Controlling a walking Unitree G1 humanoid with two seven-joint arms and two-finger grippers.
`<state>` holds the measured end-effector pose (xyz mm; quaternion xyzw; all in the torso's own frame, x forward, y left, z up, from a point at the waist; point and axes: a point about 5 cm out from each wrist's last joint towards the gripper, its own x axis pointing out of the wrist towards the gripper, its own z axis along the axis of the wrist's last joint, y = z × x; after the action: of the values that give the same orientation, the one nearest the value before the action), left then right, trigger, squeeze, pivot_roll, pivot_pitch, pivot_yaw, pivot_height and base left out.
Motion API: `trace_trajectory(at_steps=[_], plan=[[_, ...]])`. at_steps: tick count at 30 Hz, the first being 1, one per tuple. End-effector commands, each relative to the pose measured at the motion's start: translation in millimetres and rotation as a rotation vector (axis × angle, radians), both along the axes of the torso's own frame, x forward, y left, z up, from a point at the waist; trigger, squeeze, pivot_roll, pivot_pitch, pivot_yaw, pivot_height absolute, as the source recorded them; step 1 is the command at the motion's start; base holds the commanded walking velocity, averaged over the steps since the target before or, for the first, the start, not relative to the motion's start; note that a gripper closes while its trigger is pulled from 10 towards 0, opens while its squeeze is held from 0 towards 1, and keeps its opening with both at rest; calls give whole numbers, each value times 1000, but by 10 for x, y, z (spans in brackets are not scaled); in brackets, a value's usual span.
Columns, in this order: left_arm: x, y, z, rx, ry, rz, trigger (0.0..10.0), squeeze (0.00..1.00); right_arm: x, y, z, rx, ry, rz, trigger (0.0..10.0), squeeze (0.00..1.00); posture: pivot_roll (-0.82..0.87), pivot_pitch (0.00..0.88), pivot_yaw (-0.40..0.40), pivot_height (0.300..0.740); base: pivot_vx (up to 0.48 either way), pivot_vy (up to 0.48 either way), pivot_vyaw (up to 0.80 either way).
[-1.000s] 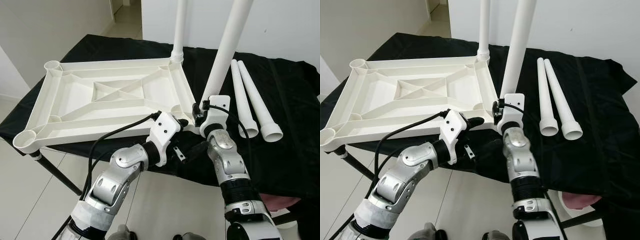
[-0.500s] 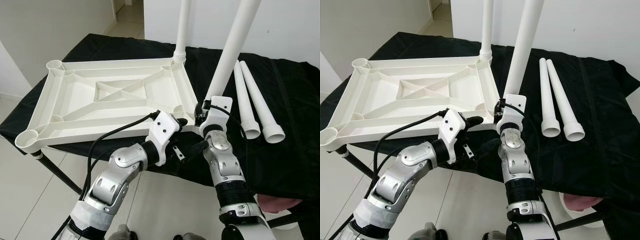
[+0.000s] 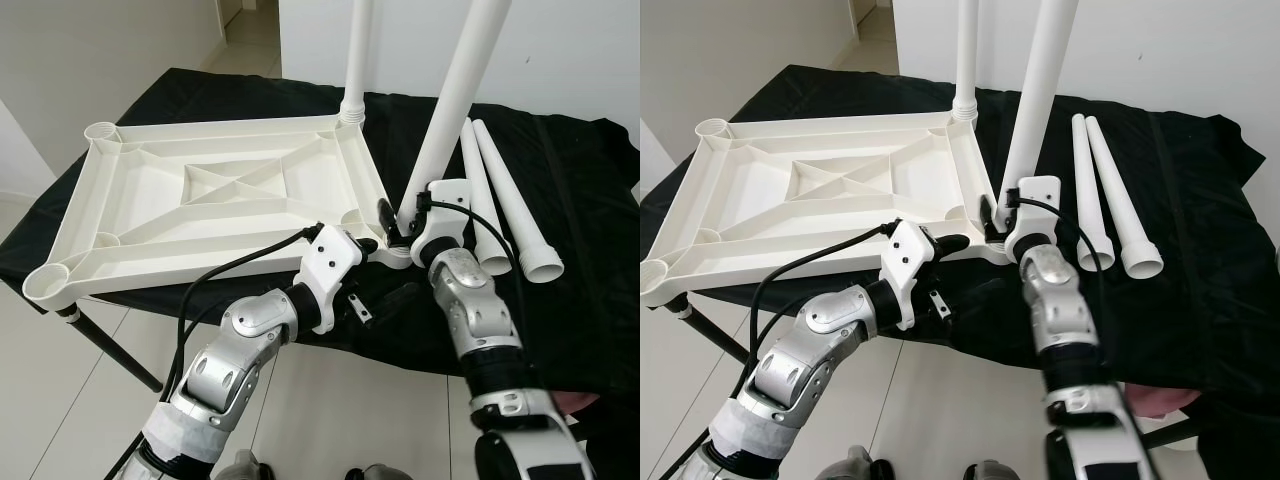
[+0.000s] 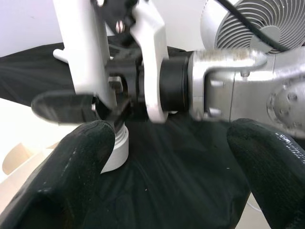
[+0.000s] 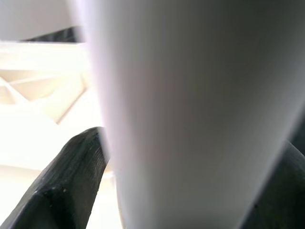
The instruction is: Building children table
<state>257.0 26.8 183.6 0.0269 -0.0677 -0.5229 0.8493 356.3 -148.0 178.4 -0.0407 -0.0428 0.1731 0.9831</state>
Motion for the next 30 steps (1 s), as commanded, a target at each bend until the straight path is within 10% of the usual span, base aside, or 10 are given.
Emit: trace_trajectory(at_steps=[1, 8, 9, 11, 12, 14, 23, 25, 26, 30], plan=[[-15, -1, -37, 11, 18, -14, 10000, 0, 6, 48, -27, -40, 9, 104, 10000, 0, -73, 57, 17, 740, 0, 0, 0], [-22, -4, -50, 23, 22, -25, 10000, 0, 48, 58, -47, -122, 17, 245, 10000, 0, -68, 54, 18, 740, 0, 0, 0], [-24, -2, -53, 26, 22, -24, 10000, 0, 61, 49, -75, -135, 33, 260, 7804, 0, -68, 54, 18, 740, 0, 0, 0], [-24, -2, -53, 26, 22, -24, 10000, 0, 61, 49, -75, -135, 33, 260, 7804, 0, -68, 54, 18, 740, 0, 0, 0], [-26, 2, -55, 28, 22, -22, 10000, 0, 68, 32, -115, -142, 55, 268, 3843, 0, -58, 53, 14, 740, 0, 0, 0], [-28, 9, -56, 29, 22, -18, 10000, 0, 67, 14, -160, -146, 78, 282, 0, 0, -54, 54, 12, 740, 0, 0, 0], [-38, 21, -61, 32, 23, -14, 10000, 0, 50, -45, -239, -135, 105, 303, 0, 0, -57, 58, 17, 740, 0, 0, 0], [-39, 21, -62, 32, 24, -16, 10000, 0, 48, -51, -245, -133, 104, 308, 2627, 0, -57, 58, 17, 740, 0, 0, 0], [-37, 20, -62, 33, 24, -17, 10000, 0, 52, -63, -252, -124, 102, 282, 10000, 0, -60, 60, 18, 740, 0, 0, 0], [-40, 15, -64, 34, 26, -21, 10000, 0, 55, -74, -261, -88, 97, 181, 10000, 0, -64, 66, 17, 740, 0, 0, 0]])
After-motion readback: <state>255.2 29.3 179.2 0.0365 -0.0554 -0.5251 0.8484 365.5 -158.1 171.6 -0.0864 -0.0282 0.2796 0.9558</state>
